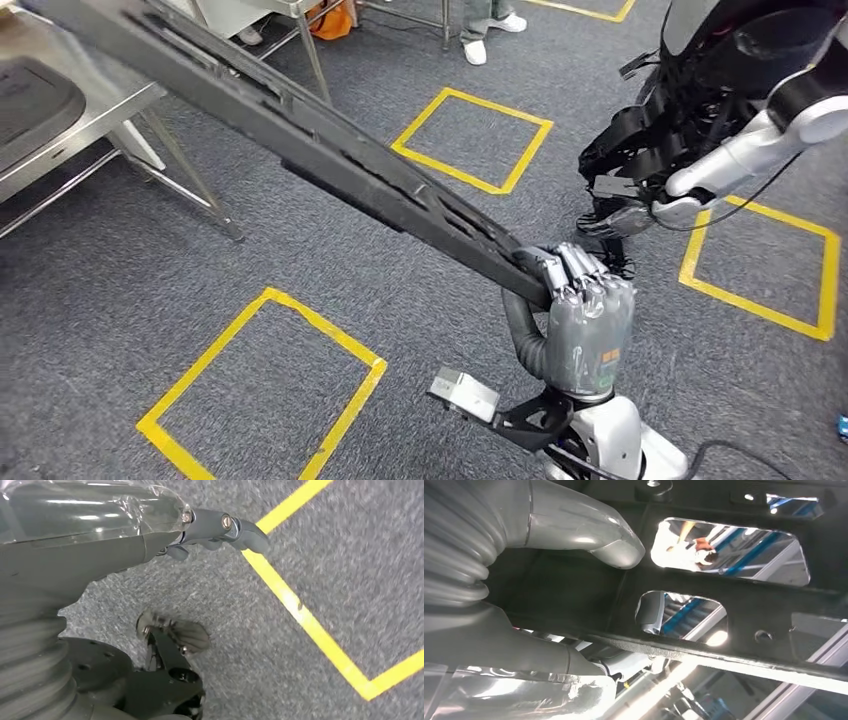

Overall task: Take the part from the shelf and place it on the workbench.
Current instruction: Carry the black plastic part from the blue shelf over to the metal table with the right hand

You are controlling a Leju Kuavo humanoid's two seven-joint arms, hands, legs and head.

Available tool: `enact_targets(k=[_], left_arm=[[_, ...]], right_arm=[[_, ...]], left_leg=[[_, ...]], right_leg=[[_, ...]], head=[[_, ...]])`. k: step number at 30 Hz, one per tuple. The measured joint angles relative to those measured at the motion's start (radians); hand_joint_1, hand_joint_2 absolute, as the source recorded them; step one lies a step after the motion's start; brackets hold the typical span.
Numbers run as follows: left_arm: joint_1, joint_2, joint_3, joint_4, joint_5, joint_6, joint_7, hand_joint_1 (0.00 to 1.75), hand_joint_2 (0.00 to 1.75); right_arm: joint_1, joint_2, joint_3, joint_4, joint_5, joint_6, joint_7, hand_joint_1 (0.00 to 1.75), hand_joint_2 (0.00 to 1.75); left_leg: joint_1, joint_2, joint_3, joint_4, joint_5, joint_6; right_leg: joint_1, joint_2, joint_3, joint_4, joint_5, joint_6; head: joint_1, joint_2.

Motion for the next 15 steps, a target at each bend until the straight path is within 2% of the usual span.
enact_targets(k=[1, 2, 3, 4, 5, 6, 8, 9, 10, 12, 13, 14, 15], left_arm=[[-0.001, 0.0, 0.0, 0.0, 0.0, 0.0, 0.0, 0.0, 1.75], [-0.002, 0.0, 0.0, 0.0, 0.0, 0.0, 0.0, 0.0, 1.75], [-0.001, -0.001, 0.0, 0.0, 0.0, 0.0, 0.0, 0.0, 1.75], [0.0, -0.001, 0.0, 0.0, 0.0, 0.0, 0.0, 0.0, 1.75], [0.002, -0.001, 0.0, 0.0, 0.0, 0.0, 0.0, 0.0, 1.75], [0.003, -0.001, 0.0, 0.0, 0.0, -0.001, 0.0, 0.0, 1.75], [0.002, -0.001, 0.0, 0.0, 0.0, -0.001, 0.0, 0.0, 1.75], [0.001, -0.001, 0.0, 0.0, 0.0, -0.001, 0.0, 0.0, 1.75], [0.0, -0.001, 0.0, 0.0, 0.0, -0.001, 0.0, 0.0, 1.75], [0.002, -0.001, 0.0, 0.0, 0.0, 0.0, 0.0, 0.0, 1.75], [0.003, -0.001, 0.0, 0.0, 0.0, 0.0, 0.0, 0.0, 1.75], [0.003, 0.0, 0.0, 0.0, 0.0, 0.0, -0.001, 0.0, 1.75], [0.002, 0.0, 0.0, 0.0, 0.001, 0.0, -0.001, 0.0, 1.75]], right_arm=[[0.0, 0.0, 0.0, 0.0, 0.0, 0.0, 0.0, 1.75, 1.75], [0.0, 0.0, 0.0, 0.0, 0.0, 0.0, 0.0, 1.75, 1.75], [0.0, 0.0, 0.0, 0.0, 0.0, 0.0, 0.0, 1.75, 1.75], [0.0, 0.0, 0.0, 0.0, 0.0, 0.0, -0.001, 1.75, 1.75], [0.0, 0.0, 0.0, 0.0, 0.0, 0.0, -0.001, 1.75, 1.75], [0.0, 0.0, 0.0, 0.0, 0.0, 0.0, -0.001, 1.75, 1.75], [-0.001, 0.0, 0.0, 0.0, 0.0, 0.0, -0.001, 1.75, 1.75], [-0.001, 0.0, 0.0, 0.0, 0.0, 0.0, -0.001, 1.75, 1.75], [-0.001, 0.0, 0.0, 0.0, 0.0, 0.0, -0.001, 1.75, 1.75], [-0.001, 0.0, 0.0, 0.0, 0.0, 0.0, -0.001, 1.75, 1.75], [-0.001, 0.0, 0.0, 0.0, 0.0, 0.0, -0.001, 1.75, 1.75], [-0.001, -0.001, 0.0, 0.0, 0.0, 0.0, -0.001, 1.75, 1.75], [-0.001, -0.001, 0.0, 0.0, 0.0, 0.0, -0.001, 1.75, 1.75]], left_leg=[[-0.001, 0.031, -0.03, 0.061, -0.028, -0.003], [0.0, 0.049, -0.066, 0.128, -0.054, -0.005], [0.001, 0.057, -0.095, 0.181, -0.069, -0.005], [0.001, 0.06, -0.11, 0.203, -0.066, -0.003], [0.0, 0.062, -0.105, 0.187, -0.045, 0.002], [-0.002, 0.069, -0.082, 0.134, -0.008, 0.008], [-0.015, 0.112, -0.022, 0.0, 0.053, 0.022], [-0.022, 0.132, -0.003, -0.044, 0.066, 0.028], [-0.03, 0.145, 0.005, -0.066, 0.067, 0.033], [-0.036, 0.131, 0.011, -0.081, 0.066, 0.04], [-0.034, 0.119, 0.018, -0.092, 0.069, 0.044], [-0.03, 0.107, 0.027, -0.104, 0.073, 0.05], [-0.025, 0.095, 0.036, -0.114, 0.076, 0.055]], right_leg=[[0.003, -0.014, 0.002, -0.002, -0.001, -0.003], [0.006, -0.029, 0.004, -0.002, -0.003, -0.006], [0.009, -0.043, 0.005, -0.003, -0.005, -0.009], [0.011, -0.057, 0.007, -0.003, -0.008, -0.011], [0.013, -0.071, 0.011, -0.003, -0.012, -0.012], [0.015, -0.084, 0.017, -0.004, -0.016, -0.012], [0.018, -0.107, 0.031, -0.008, -0.026, -0.011], [0.019, -0.116, 0.036, -0.01, -0.029, -0.009], [0.02, -0.126, 0.04, -0.013, -0.031, -0.007], [0.02, -0.148, 0.05, -0.021, -0.036, 0.0], [0.018, -0.142, 0.056, -0.019, -0.041, 0.005], [0.018, -0.119, 0.055, -0.004, -0.053, 0.008], [0.017, -0.086, 0.042, 0.033, -0.073, 0.01]], head=[[-0.003, 0.0], [-0.004, 0.0], [-0.004, 0.0], [-0.004, 0.0], [-0.004, 0.0], [-0.004, 0.0], [-0.004, 0.0], [-0.004, 0.0], [-0.004, 0.0], [-0.003, 0.0], [-0.003, 0.0], [-0.002, 0.0], [0.0, 0.0]])
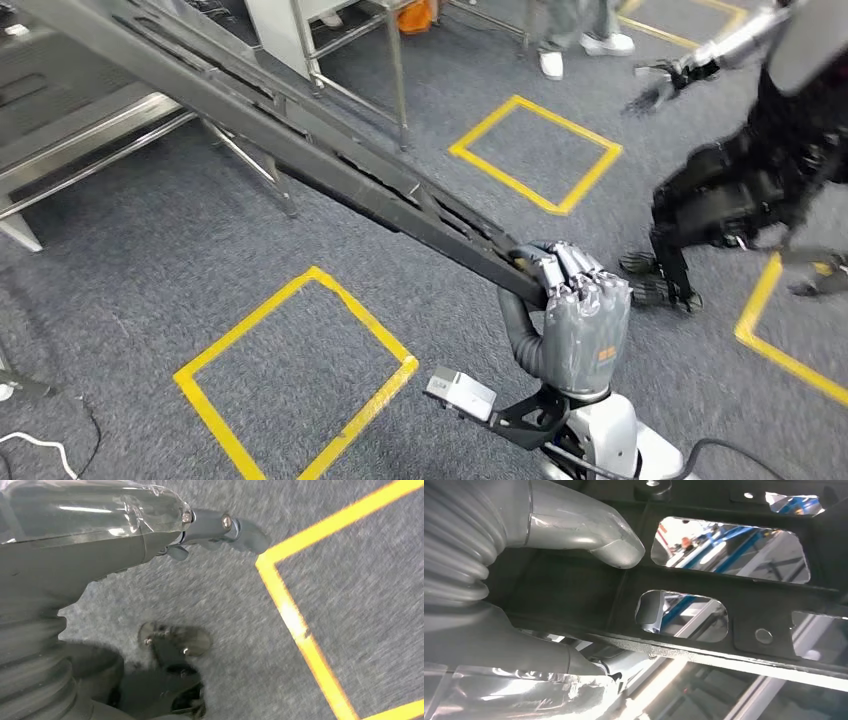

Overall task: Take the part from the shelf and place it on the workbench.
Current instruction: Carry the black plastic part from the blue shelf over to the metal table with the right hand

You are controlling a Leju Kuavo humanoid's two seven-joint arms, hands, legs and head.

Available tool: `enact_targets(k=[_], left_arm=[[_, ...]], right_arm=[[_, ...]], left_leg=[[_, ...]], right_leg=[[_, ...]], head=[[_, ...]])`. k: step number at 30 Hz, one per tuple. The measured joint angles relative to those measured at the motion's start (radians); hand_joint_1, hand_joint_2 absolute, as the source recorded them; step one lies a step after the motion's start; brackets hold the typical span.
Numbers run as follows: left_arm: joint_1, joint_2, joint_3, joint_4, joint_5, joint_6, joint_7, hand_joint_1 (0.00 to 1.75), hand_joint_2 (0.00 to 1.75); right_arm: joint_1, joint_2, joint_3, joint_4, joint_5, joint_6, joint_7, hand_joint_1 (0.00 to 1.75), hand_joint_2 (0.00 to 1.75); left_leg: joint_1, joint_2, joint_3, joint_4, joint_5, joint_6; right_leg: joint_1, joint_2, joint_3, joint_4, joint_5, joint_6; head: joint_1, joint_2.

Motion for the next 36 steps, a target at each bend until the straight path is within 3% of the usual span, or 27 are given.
enact_targets(k=[2, 3, 4, 5, 6, 7, 8, 10, 11, 12, 13, 14, 16, 17, 19, 20, 21, 22, 24, 27, 30, 31, 33, 34, 35, 36], left_arm=[[-0.003, 0.0, 0.0, 0.0, 0.001, 0.0, 0.0, 0.0, 1.75], [-0.004, -0.001, 0.0, 0.0, 0.001, 0.0, 0.0, 0.0, 1.75], [-0.003, -0.002, 0.0, 0.0, 0.001, -0.001, 0.0, 0.0, 1.75], [-0.002, -0.003, 0.0, 0.0, 0.002, -0.001, 0.0, 0.0, 1.75], [-0.001, -0.003, 0.0, 0.0, 0.002, -0.001, 0.0, 0.0, 1.75], [-0.001, -0.003, 0.0, 0.0, 0.003, -0.001, 0.0, 0.0, 1.75], [-0.001, -0.003, 0.0, 0.0, 0.003, -0.001, 0.0, 0.0, 1.75], [-0.003, -0.003, 0.0, 0.0, 0.004, -0.001, 0.0, 0.0, 1.75], [-0.003, -0.003, 0.0, 0.0, 0.004, -0.001, 0.0, 0.0, 1.75], [-0.001, -0.002, 0.0, 0.0, 0.004, -0.001, 0.0, 0.0, 1.75], [0.0, -0.002, 0.0, 0.0, 0.004, -0.001, 0.0, 0.0, 1.75], [0.0, -0.001, 0.0, 0.0, 0.004, -0.001, 0.0, 0.0, 1.75], [-0.002, 0.0, 0.0, 0.0, 0.005, -0.001, 0.0, 0.0, 1.75], [-0.003, -0.001, 0.0, 0.0, 0.005, -0.002, 0.0, 0.0, 1.75], [-0.002, -0.001, 0.0, 0.0, 0.006, -0.002, 0.0, 0.0, 1.75], [0.0, -0.001, 0.0, 0.0, 0.007, -0.002, 0.0, 0.0, 1.75], [0.002, -0.001, 0.0, 0.0, 0.008, -0.001, 0.0, 0.0, 1.75], [0.003, -0.001, 0.0, 0.0, 0.009, -0.001, -0.001, 0.0, 1.75], [0.004, -0.001, 0.0, 0.0, 0.01, 0.001, -0.002, 0.0, 1.75], [0.007, -0.001, 0.0, 0.0, 0.014, 0.003, -0.004, 0.0, 1.75], [0.007, -0.001, 0.0, 0.0, 0.016, 0.004, -0.006, 0.0, 1.75], [0.007, -0.001, 0.0, 0.0, 0.016, 0.004, -0.007, 0.0, 1.75], [0.007, -0.001, 0.0, 0.0, 0.016, 0.004, -0.007, 0.0, 1.75], [0.008, -0.001, 0.0, 0.0, 0.017, 0.004, -0.007, 0.0, 1.75], [0.009, -0.001, 0.0, 0.0, 0.017, 0.004, -0.007, 0.0, 1.75], [0.01, -0.001, 0.0, 0.0, 0.017, 0.004, -0.007, 0.0, 1.75]], right_arm=[[0.002, -0.001, 0.0, 0.0, 0.0, 0.0, 0.0, 1.75, 1.75], [0.003, -0.002, 0.0, 0.0, 0.0, 0.0, 0.0, 1.75, 1.75], [0.005, -0.002, 0.0, 0.0, 0.0, 0.0, 0.0, 1.75, 1.75], [0.006, -0.002, 0.0, 0.0, 0.0, 0.0, 0.0, 1.75, 1.75], [0.006, -0.002, 0.001, 0.0, 0.0, 0.0, 0.0, 1.75, 1.75], [0.006, -0.002, 0.001, 0.0, 0.0, 0.0, 0.0, 1.75, 1.75], [0.006, -0.002, 0.001, 0.0, 0.0, 0.0, 0.0, 1.75, 1.75], [0.008, -0.002, 0.001, 0.0, 0.0, 0.001, 0.0, 1.75, 1.75], [0.009, -0.002, 0.001, 0.0, 0.0, 0.001, 0.0, 1.75, 1.75], [0.009, -0.002, 0.002, 0.0, 0.0, 0.001, 0.001, 1.75, 1.75], [0.009, -0.002, 0.002, 0.0, 0.0, 0.002, 0.001, 1.75, 1.75], [0.008, -0.003, 0.002, 0.0, 0.0, 0.002, 0.001, 1.75, 1.75], [0.007, -0.003, 0.002, 0.0, 0.0, 0.002, 0.001, 1.75, 1.75], [0.007, -0.003, 0.002, 0.0, 0.0, 0.002, 0.001, 1.75, 1.75], [0.007, -0.003, 0.002, 0.0, 0.0, 0.002, 0.0, 1.75, 1.75], [0.006, -0.003, 0.003, 0.0, 0.0, 0.002, 0.0, 1.75, 1.75], [0.005, -0.003, 0.003, 0.0, 0.0, 0.002, -0.001, 1.75, 1.75], [0.003, -0.003, 0.003, 0.0, 0.0, 0.002, -0.002, 1.75, 1.75], [-0.001, -0.003, 0.004, 0.0, 0.0, 0.002, -0.002, 1.75, 1.75], [-0.005, -0.003, 0.004, 0.0, 0.0, 0.002, -0.002, 1.75, 1.75], [-0.007, -0.003, 0.004, 0.0, 0.0, 0.001, -0.002, 1.75, 1.75], [-0.007, -0.003, 0.005, 0.0, 0.0, 0.001, -0.002, 1.75, 1.75], [-0.006, -0.002, 0.006, 0.0, 0.0, 0.001, -0.002, 1.75, 1.75], [-0.005, -0.002, 0.006, 0.0, 0.0, 0.001, -0.002, 1.75, 1.75], [-0.004, -0.002, 0.007, 0.0, 0.0, 0.002, -0.002, 1.75, 1.75], [-0.003, -0.002, 0.008, 0.001, 0.0, 0.002, -0.002, 1.75, 1.75]], left_leg=[[0.004, -0.027, 0.007, -0.006, 0.001, 0.009], [0.004, -0.043, 0.007, -0.005, 0.0, 0.011], [0.004, -0.058, 0.008, -0.003, -0.001, 0.011], [0.005, -0.075, 0.009, 0.0, -0.004, 0.01], [0.008, -0.091, 0.01, 0.005, -0.008, 0.007], [0.01, -0.106, 0.011, 0.013, -0.014, 0.003], [0.012, -0.121, 0.007, 0.025, -0.021, -0.003], [0.014, -0.146, -0.008, 0.043, -0.03, -0.015], [0.016, -0.158, -0.015, 0.047, -0.03, -0.021], [0.018, -0.17, -0.018, 0.045, -0.028, -0.025], [0.017, -0.169, -0.018, 0.048, -0.029, -0.029], [0.015, -0.15, -0.022, 0.059, -0.036, -0.035], [0.014, -0.083, -0.056, 0.136, -0.075, -0.047], [0.017, -0.055, -0.088, 0.196, -0.102, -0.053], [0.026, -0.037, -0.144, 0.295, -0.13, -0.061], [0.03, -0.035, -0.151, 0.299, -0.117, -0.063], [0.033, -0.033, -0.137, 0.265, -0.088, -0.063], [0.035, -0.031, -0.108, 0.2, -0.048, -0.061], [0.032, -0.021, -0.05, 0.078, 0.0, -0.055], [0.019, -0.018, -0.03, 0.031, 0.001, -0.041], [0.023, -0.023, -0.006, 0.002, 0.005, -0.019], [0.025, -0.024, 0.002, -0.006, 0.006, -0.012], [0.021, -0.026, 0.007, -0.008, 0.003, -0.002], [0.018, -0.029, 0.009, -0.007, 0.0, 0.001], [0.016, -0.033, 0.011, -0.006, -0.002, 0.002], [0.015, -0.038, 0.014, -0.004, -0.006, 0.003]], right_leg=[[-0.001, 0.062, -0.064, 0.119, -0.051, -0.002], [-0.002, 0.072, -0.101, 0.175, -0.068, -0.003], [-0.002, 0.075, -0.126, 0.204, -0.065, -0.002], [-0.003, 0.077, -0.135, 0.198, -0.04, 0.0], [-0.004, 0.081, -0.125, 0.154, 0.002, 0.001], [-0.008, 0.095, -0.105, 0.091, 0.045, 0.004], [-0.012, 0.124, -0.086, 0.033, 0.076, 0.007], [-0.017, 0.169, -0.07, -0.023, 0.092, 0.008], [-0.016, 0.175, -0.071, -0.025, 0.088, 0.005], [-0.016, 0.163, -0.07, -0.027, 0.088, -0.001], [-0.016, 0.149, -0.065, -0.032, 0.088, -0.005], [-0.017, 0.134, -0.06, -0.037, 0.089, -0.01], [-0.018, 0.102, -0.047, -0.046, 0.088, -0.018], [-0.017, 0.087, -0.043, -0.048, 0.086, -0.02], [-0.015, 0.062, -0.037, -0.049, 0.08, -0.021], [-0.015, 0.052, -0.034, -0.049, 0.077, -0.021], [-0.015, 0.045, -0.03, -0.049, 0.074, -0.019], [-0.015, 0.039, -0.025, -0.049, 0.07, -0.017], [-0.015, 0.032, -0.017, -0.052, 0.065, -0.011], [-0.017, 0.029, -0.007, -0.064, 0.062, 0.006], [-0.02, 0.044, -0.004, -0.039, 0.038, 0.016], [-0.019, 0.054, -0.025, 0.005, 0.014, 0.015], [-0.014, 0.069, -0.098, 0.134, -0.038, 0.011], [-0.011, 0.072, -0.131, 0.184, -0.049, 0.011], [-0.01, 0.073, -0.149, 0.202, -0.039, 0.01], [-0.009, 0.073, -0.147, 0.18, -0.009, 0.008]], head=[[0.004, 0.0], [0.006, 0.0], [0.008, 0.0], [0.008, 0.0], [0.009, 0.0], [0.01, 0.0], [0.01, 0.0], [0.011, 0.0], [0.012, 0.0], [0.012, 0.0], [0.012, 0.0], [0.008, 0.0], [0.001, 0.0], [-0.003, 0.0], [-0.003, 0.0], [-0.004, 0.0], [-0.004, 0.0], [-0.004, 0.0], [-0.003, 0.0], [-0.003, 0.0], [-0.001, 0.0], [0.0, 0.0], [0.004, 0.0], [0.005, 0.0], [0.006, 0.0], [0.007, 0.0]])
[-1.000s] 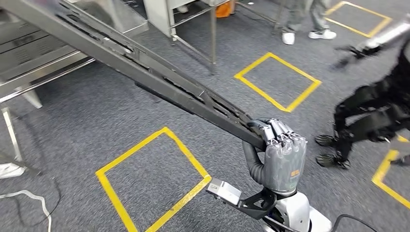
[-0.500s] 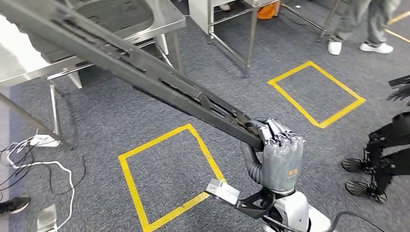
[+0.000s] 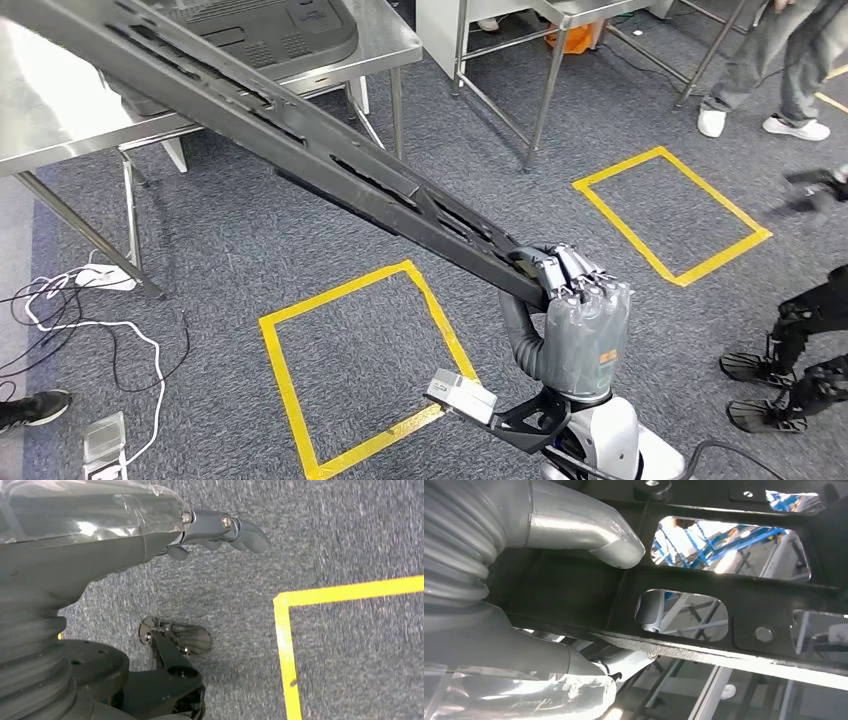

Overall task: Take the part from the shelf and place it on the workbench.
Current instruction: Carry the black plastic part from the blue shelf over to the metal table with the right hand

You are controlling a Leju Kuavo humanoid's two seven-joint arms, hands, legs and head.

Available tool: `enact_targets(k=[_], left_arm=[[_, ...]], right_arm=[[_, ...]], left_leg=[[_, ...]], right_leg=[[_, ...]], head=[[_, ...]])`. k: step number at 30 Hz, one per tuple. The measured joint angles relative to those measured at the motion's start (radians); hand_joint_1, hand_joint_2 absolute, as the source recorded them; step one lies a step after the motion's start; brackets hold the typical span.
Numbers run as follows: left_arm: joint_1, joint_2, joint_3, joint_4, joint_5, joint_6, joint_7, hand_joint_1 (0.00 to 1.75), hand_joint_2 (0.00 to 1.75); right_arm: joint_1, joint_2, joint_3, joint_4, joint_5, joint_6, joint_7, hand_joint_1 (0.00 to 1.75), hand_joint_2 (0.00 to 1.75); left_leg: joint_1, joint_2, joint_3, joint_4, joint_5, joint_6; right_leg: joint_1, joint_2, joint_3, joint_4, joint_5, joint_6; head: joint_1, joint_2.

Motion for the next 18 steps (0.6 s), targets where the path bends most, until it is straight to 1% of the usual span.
enact_targets(k=[1, 2, 3, 4, 5, 6, 7, 8, 9, 10, 11, 12, 13, 14, 15, 16, 17, 18], left_arm=[[0.001, 0.0, 0.0, 0.0, 0.0, 0.0, 0.0, 0.0, 1.75], [0.001, 0.0, 0.0, 0.0, 0.001, 0.0, -0.001, 0.0, 1.75], [0.001, -0.001, 0.0, 0.0, 0.001, 0.0, -0.001, 0.0, 1.75], [0.001, -0.001, 0.0, 0.0, 0.002, 0.0, -0.002, 0.0, 1.75], [0.002, -0.001, 0.0, 0.0, 0.003, 0.001, -0.002, 0.0, 1.75], [0.002, -0.001, 0.0, 0.0, 0.004, 0.001, -0.003, 0.0, 1.75], [0.002, -0.001, 0.0, 0.0, 0.005, 0.002, -0.004, 0.0, 1.75], [0.002, -0.001, 0.0, 0.0, 0.006, 0.002, -0.004, 0.0, 1.75], [0.002, -0.001, 0.0, 0.0, 0.006, 0.003, -0.005, 0.0, 1.75], [0.001, 0.0, 0.0, 0.0, 0.007, 0.003, -0.005, 0.0, 1.75], [0.002, 0.0, 0.0, 0.0, 0.008, 0.003, -0.006, 0.0, 1.75], [0.002, 0.0, 0.0, 0.0, 0.008, 0.003, -0.006, 0.0, 1.75], [0.003, 0.0, 0.0, 0.0, 0.008, 0.003, -0.006, 0.0, 1.75], [0.004, 0.0, 0.0, 0.0, 0.008, 0.003, -0.006, 0.0, 1.75], [0.004, 0.0, 0.0, 0.0, 0.008, 0.003, -0.006, 0.0, 1.75], [0.004, 0.0, 0.0, 0.0, 0.007, 0.003, -0.006, 0.0, 1.75], [0.004, 0.0, 0.0, 0.0, 0.006, 0.003, -0.006, 0.0, 1.75], [0.003, 0.0, 0.0, 0.0, 0.004, 0.002, -0.006, 0.0, 1.75]], right_arm=[[0.0, 0.0, 0.001, 0.0, 0.0, 0.0, 0.0, 1.75, 1.75], [0.0, 0.0, 0.001, 0.0, 0.0, 0.0, 0.0, 1.75, 1.75], [0.0, 0.0, 0.002, 0.0, 0.0, 0.001, -0.001, 1.75, 1.75], [0.0, 0.0, 0.002, 0.0, 0.0, 0.001, -0.001, 1.75, 1.75], [0.001, 0.0, 0.003, 0.0, 0.0, 0.002, -0.002, 1.75, 1.75], [0.002, 0.0, 0.003, 0.0, 0.0, 0.002, -0.003, 1.75, 1.75], [0.002, 0.0, 0.003, 0.0, 0.0, 0.002, -0.004, 1.75, 1.75], [0.002, 0.0, 0.004, 0.0, 0.0, 0.002, -0.004, 1.75, 1.75], [0.002, 0.0, 0.004, 0.0, 0.0, 0.002, -0.005, 1.75, 1.75], [0.002, 0.0, 0.004, 0.0, 0.0, 0.002, -0.005, 1.75, 1.75], [0.002, 0.0, 0.004, 0.0, 0.0, 0.002, -0.006, 1.75, 1.75], [0.003, 0.0, 0.004, 0.0, 0.0, 0.003, -0.006, 1.75, 1.75], [0.003, 0.0, 0.004, 0.0, 0.0, 0.003, -0.006, 1.75, 1.75], [0.003, 0.0, 0.004, 0.0, 0.0, 0.003, -0.006, 1.75, 1.75], [0.003, 0.0, 0.004, 0.0, 0.0, 0.003, -0.006, 1.75, 1.75], [0.003, 0.0, 0.004, 0.0, 0.0, 0.003, -0.006, 1.75, 1.75], [0.003, 0.0, 0.004, 0.0, 0.0, 0.003, -0.006, 1.75, 1.75], [0.003, 0.0, 0.004, 0.0, 0.0, 0.003, -0.006, 1.75, 1.75]], left_leg=[[-0.001, -0.005, 0.004, 0.004, -0.005, -0.001], [0.0, -0.01, 0.005, 0.008, -0.011, -0.004], [-0.002, -0.015, 0.004, 0.017, -0.017, -0.009], [-0.002, -0.019, 0.001, 0.023, -0.021, -0.013], [-0.002, -0.022, -0.002, 0.027, -0.023, -0.018], [-0.002, -0.025, -0.004, 0.029, -0.024, -0.023], [-0.001, -0.027, -0.003, 0.027, -0.025, -0.027], [-0.002, -0.025, -0.003, 0.033, -0.031, -0.032], [-0.002, -0.021, -0.008, 0.052, -0.044, -0.039], [0.0, -0.015, -0.023, 0.089, -0.065, -0.046], [0.003, -0.008, -0.048, 0.146, -0.093, -0.053], [0.008, -0.004, -0.081, 0.211, -0.12, -0.06], [0.013, -0.002, -0.111, 0.265, -0.137, -0.065], [0.018, 0.0, -0.129, 0.293, -0.137, -0.068], [0.022, 0.002, -0.128, 0.281, -0.117, -0.07], [0.025, 0.004, -0.108, 0.232, -0.082, -0.072], [0.028, 0.01, -0.077, 0.159, -0.045, -0.072], [0.026, 0.016, -0.048, 0.094, -0.019, -0.07]], right_leg=[[0.001, 0.001, 0.019, -0.057, 0.044, -0.003], [0.001, 0.007, 0.045, -0.122, 0.081, -0.006], [0.002, 0.014, 0.067, -0.18, 0.106, -0.008], [0.003, 0.02, 0.079, -0.216, 0.118, -0.01], [0.005, 0.025, 0.082, -0.228, 0.116, -0.012], [0.007, 0.024, 0.081, -0.233, 0.117, -0.014], [0.005, 0.021, 0.083, -0.235, 0.118, -0.017], [0.003, 0.017, 0.087, -0.239, 0.119, -0.021], [0.0, 0.013, 0.091, -0.244, 0.119, -0.025], [-0.003, 0.007, 0.096, -0.248, 0.12, -0.028], [-0.003, 0.002, 0.099, -0.249, 0.118, -0.031], [-0.003, -0.003, 0.101, -0.249, 0.116, -0.032], [-0.003, -0.008, 0.103, -0.249, 0.114, -0.033], [-0.004, -0.012, 0.105, -0.249, 0.112, -0.033], [-0.005, -0.016, 0.108, -0.249, 0.109, -0.031], [-0.006, -0.019, 0.112, -0.249, 0.107, -0.028], [-0.007, -0.022, 0.117, -0.249, 0.103, -0.025], [-0.007, -0.024, 0.121, -0.249, 0.1, -0.02]], head=[[0.001, 0.0], [0.002, 0.0], [0.002, 0.0], [0.003, 0.0], [0.003, 0.0], [0.002, 0.0], [0.002, 0.0], [0.001, 0.0], [-0.002, 0.0], [-0.004, 0.0], [-0.007, 0.0], [-0.009, 0.0], [-0.009, 0.0], [-0.009, 0.0], [-0.009, 0.0], [-0.009, 0.0], [-0.009, 0.0], [-0.009, 0.0]])
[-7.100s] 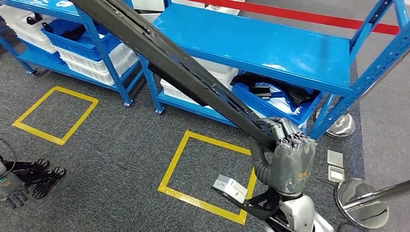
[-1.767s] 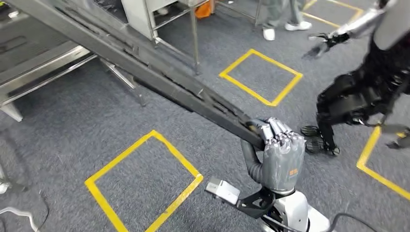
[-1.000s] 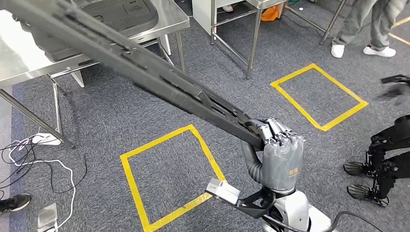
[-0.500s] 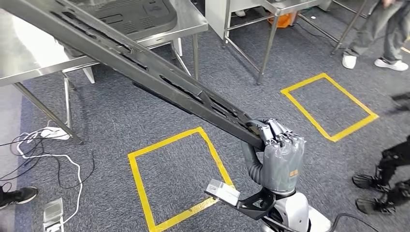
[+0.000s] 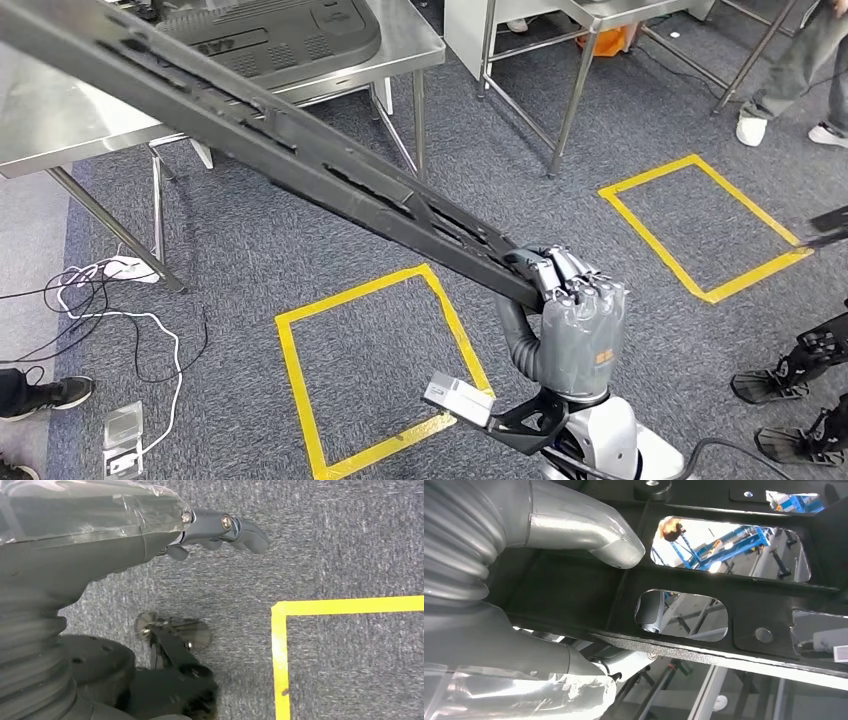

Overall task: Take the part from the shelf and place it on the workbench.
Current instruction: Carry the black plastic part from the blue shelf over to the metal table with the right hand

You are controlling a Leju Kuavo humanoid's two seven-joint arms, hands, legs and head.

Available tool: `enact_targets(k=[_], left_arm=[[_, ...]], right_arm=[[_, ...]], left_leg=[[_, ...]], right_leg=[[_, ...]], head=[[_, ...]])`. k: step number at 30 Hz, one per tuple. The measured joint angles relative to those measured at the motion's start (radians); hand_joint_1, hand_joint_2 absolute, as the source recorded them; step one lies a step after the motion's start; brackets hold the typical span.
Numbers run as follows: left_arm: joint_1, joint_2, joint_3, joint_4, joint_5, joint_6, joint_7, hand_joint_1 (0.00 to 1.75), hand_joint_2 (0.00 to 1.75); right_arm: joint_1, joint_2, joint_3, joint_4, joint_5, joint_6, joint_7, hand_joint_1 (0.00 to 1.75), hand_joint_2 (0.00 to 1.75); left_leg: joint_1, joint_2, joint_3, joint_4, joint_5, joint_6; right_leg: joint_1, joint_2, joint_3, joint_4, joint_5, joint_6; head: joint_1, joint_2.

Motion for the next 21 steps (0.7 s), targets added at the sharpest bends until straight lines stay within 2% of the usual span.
enact_targets(k=[1, 2, 4, 6, 7, 8, 10, 11, 12, 13, 14, 16, 18, 21], left_arm=[[-0.001, 0.0, 0.0, 0.0, -0.002, -0.001, 0.0, 0.0, 1.75], [-0.001, 0.0, 0.0, 0.0, -0.005, -0.003, 0.0, 0.0, 1.75], [-0.001, 0.0, 0.0, 0.0, -0.011, -0.011, 0.0, 0.0, 1.75], [-0.002, 0.001, 0.0, 0.0, -0.014, -0.022, 0.0, 0.0, 1.75], [-0.003, 0.001, 0.0, 0.0, -0.015, -0.028, 0.0, 0.0, 1.75], [-0.003, 0.001, 0.0, 0.0, -0.015, -0.033, 0.0, 0.0, 1.75], [-0.003, 0.001, 0.0, 0.0, -0.015, -0.044, 0.0, 0.0, 1.75], [-0.003, 0.001, 0.0, 0.0, -0.015, -0.049, -0.001, 0.0, 1.75], [-0.002, 0.001, 0.0, 0.0, -0.014, -0.053, -0.002, 0.0, 1.75], [-0.002, 0.002, 0.0, 0.0, -0.014, -0.057, -0.004, 0.0, 1.75], [-0.003, 0.002, 0.0, 0.0, -0.014, -0.06, -0.006, 0.0, 1.75], [-0.003, 0.002, 0.0, 0.0, -0.014, -0.064, -0.009, 0.0, 1.75], [-0.003, 0.002, 0.0, 0.0, -0.014, -0.065, -0.01, 0.0, 1.75], [-0.002, 0.005, 0.0, 0.0, -0.015, -0.065, -0.009, 0.0, 1.75]], right_arm=[[0.0, 0.0, 0.0, 0.0, 0.0, 0.0, 0.0, 1.75, 1.75], [0.0, 0.0, 0.0, 0.0, 0.0, 0.0, 0.0, 1.75, 1.75], [0.0, 0.0, 0.0, 0.0, 0.0, 0.0, 0.0, 1.75, 1.75], [-0.001, 0.0, 0.001, 0.0, 0.0, 0.001, -0.001, 1.75, 1.75], [-0.001, 0.0, 0.001, 0.0, 0.0, 0.001, -0.001, 1.75, 1.75], [-0.002, 0.0, 0.001, 0.0, 0.0, 0.002, -0.001, 1.75, 1.75], [-0.002, 0.0, 0.001, 0.001, 0.0, 0.003, -0.002, 1.75, 1.75], [-0.001, 0.0, 0.001, 0.002, 0.0, 0.004, -0.002, 1.75, 1.75], [-0.001, 0.0, 0.001, 0.004, 0.0, 0.004, -0.003, 1.75, 1.75], [-0.001, 0.0, 0.001, 0.005, 0.0, 0.005, -0.003, 1.75, 1.75], [-0.002, 0.0, 0.001, 0.005, 0.0, 0.005, -0.003, 1.75, 1.75], [-0.004, 0.0, 0.001, 0.006, 0.0, 0.004, -0.003, 1.75, 1.75], [-0.005, 0.0, 0.002, 0.007, 0.0, 0.004, -0.004, 1.75, 1.75], [-0.006, 0.0, 0.002, 0.008, 0.0, 0.004, -0.004, 1.75, 1.75]], left_leg=[[-0.002, 0.004, 0.02, -0.046, 0.015, 0.004], [-0.006, 0.006, 0.029, -0.069, 0.017, 0.009], [-0.014, 0.002, 0.031, -0.074, 0.014, 0.024], [-0.014, -0.002, 0.041, -0.088, 0.019, 0.04], [-0.012, -0.003, 0.046, -0.096, 0.021, 0.047], [-0.012, -0.004, 0.05, -0.101, 0.022, 0.053], [-0.018, -0.008, 0.051, -0.101, 0.02, 0.06], [-0.021, -0.011, 0.052, -0.1, 0.019, 0.063], [-0.024, -0.016, 0.053, -0.099, 0.017, 0.065], [-0.026, -0.021, 0.055, -0.096, 0.015, 0.067], [-0.028, -0.027, 0.058, -0.093, 0.012, 0.067], [-0.032, -0.038, 0.056, -0.083, 0.004, 0.062], [-0.032, -0.045, 0.051, -0.076, 0.0, 0.055], [-0.03, -0.045, 0.048, -0.06, -0.013, 0.04]], right_leg=[[0.0, -0.002, 0.003, -0.001, -0.002, 0.005], [0.001, -0.003, 0.006, -0.003, -0.004, 0.011], [-0.001, -0.005, 0.012, -0.011, -0.004, 0.024], [-0.005, -0.002, 0.017, -0.005, -0.014, 0.035], [-0.005, 0.002, 0.006, 0.023, -0.032, 0.035], [-0.003, 0.008, -0.018, 0.073, -0.058, 0.033], [0.005, 0.016, -0.089, 0.203, -0.11, 0.027], [0.008, 0.017, -0.116, 0.245, -0.116, 0.024], [0.011, 0.018, -0.125, 0.251, -0.102, 0.021], [0.014, 0.02, -0.115, 0.218, -0.07, 0.016], [0.016, 0.025, -0.09, 0.155, -0.029, 0.01], [0.018, 0.041, -0.043, 0.041, 0.019, 0.003], [0.021, 0.049, -0.03, 0.007, 0.02, -0.001], [0.019, 0.039, -0.025, -0.002, 0.022, -0.012]], head=[[0.0, 0.0], [0.0, 0.0], [0.001, 0.0], [0.002, 0.0], [0.005, 0.0], [0.009, 0.0], [0.016, 0.0], [0.018, 0.0], [0.02, 0.0], [0.02, 0.0], [0.021, 0.0], [0.021, 0.0], [0.02, 0.0], [0.017, 0.0]])
